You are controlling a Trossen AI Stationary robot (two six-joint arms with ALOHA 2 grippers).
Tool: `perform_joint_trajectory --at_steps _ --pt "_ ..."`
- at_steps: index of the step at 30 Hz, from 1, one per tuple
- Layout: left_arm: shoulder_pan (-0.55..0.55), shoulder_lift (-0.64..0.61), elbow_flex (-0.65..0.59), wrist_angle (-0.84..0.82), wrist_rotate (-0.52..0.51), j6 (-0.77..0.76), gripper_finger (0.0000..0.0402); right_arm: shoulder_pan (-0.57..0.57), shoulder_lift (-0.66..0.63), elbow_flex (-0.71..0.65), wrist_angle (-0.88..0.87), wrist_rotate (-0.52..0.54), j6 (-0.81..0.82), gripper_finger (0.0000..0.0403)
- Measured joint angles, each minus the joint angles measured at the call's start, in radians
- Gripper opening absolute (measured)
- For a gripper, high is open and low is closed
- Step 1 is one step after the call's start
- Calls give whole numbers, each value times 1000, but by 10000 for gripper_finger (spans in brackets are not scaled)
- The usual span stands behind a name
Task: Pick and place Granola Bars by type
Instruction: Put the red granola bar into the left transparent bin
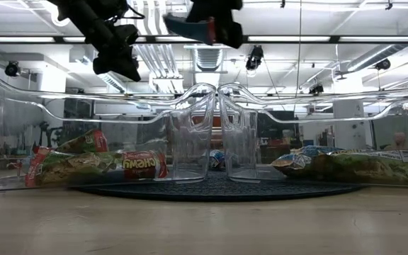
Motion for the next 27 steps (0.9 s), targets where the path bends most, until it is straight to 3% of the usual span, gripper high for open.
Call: perform_joint_trajectory --at_steps 16,27 --pt "0 0 -1 0 3 11 0 67 256 270 -36 -27 54 54" --pt "0 -4 -3 0 4 23 0 69 274 261 -60 -33 99 55"
